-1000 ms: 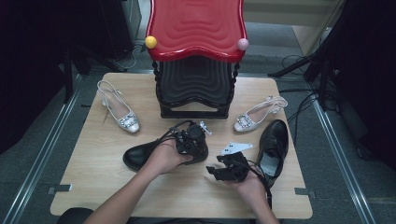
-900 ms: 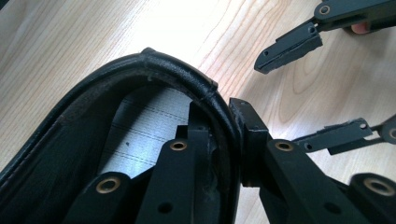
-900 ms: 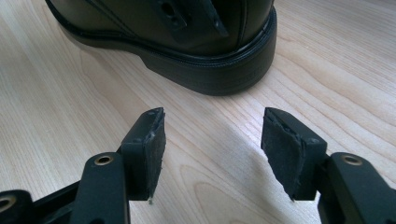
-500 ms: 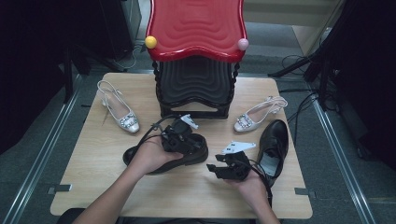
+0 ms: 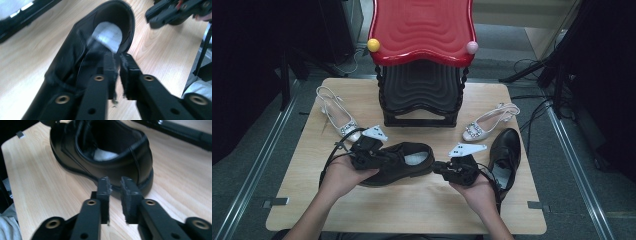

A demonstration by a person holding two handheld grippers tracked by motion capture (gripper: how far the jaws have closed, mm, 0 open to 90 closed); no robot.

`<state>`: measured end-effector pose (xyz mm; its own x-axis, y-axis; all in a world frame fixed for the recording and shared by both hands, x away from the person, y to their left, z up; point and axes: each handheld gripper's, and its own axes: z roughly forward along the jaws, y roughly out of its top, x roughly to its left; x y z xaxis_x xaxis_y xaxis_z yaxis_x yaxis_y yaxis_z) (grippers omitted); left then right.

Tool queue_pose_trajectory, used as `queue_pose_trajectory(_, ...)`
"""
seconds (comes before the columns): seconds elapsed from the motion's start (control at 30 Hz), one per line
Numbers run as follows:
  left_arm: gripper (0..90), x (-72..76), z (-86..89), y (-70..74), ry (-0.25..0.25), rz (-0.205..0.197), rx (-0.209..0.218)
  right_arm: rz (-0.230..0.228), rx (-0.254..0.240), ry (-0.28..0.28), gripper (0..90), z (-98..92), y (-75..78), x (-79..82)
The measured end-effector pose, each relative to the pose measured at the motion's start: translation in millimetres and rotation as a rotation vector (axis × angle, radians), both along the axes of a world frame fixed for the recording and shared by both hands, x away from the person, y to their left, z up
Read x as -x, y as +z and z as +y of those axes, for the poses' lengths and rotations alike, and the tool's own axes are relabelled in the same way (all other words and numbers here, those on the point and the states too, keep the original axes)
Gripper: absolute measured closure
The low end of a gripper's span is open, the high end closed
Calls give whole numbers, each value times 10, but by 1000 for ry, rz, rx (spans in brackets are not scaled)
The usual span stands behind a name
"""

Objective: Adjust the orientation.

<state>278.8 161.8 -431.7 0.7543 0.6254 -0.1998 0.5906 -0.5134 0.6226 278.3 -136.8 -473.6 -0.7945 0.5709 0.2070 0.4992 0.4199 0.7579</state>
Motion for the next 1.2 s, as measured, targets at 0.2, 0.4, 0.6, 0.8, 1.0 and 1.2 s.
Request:
queue_pose_trajectory(0.2, 896, 95, 233, -133, 51, 6, -3, -25, -6, 37, 891, 131, 139, -84)
queue_pose_trajectory(0.4, 900, 137, 421, -282, 105, 23, 6, -31, -2, 53, 899, 319, 206, -264)
queue_pose_trajectory(0.6, 900, 141, 474, -384, 138, 29, -8, -2, 72, 55, 900, 492, 83, -411)
queue_pose_trajectory(0.8, 900, 85, 457, -504, 138, 39, -9, 13, 100, 71, 900, 586, 6, -448)
queue_pose_trajectory(1.0, 900, 80, 463, -517, 136, 46, 12, 16, 160, 144, 900, 751, -78, -390)
queue_pose_trajectory(1.2, 900, 72, 469, -524, 129, 43, 17, 31, 169, 145, 900, 771, -86, -376)
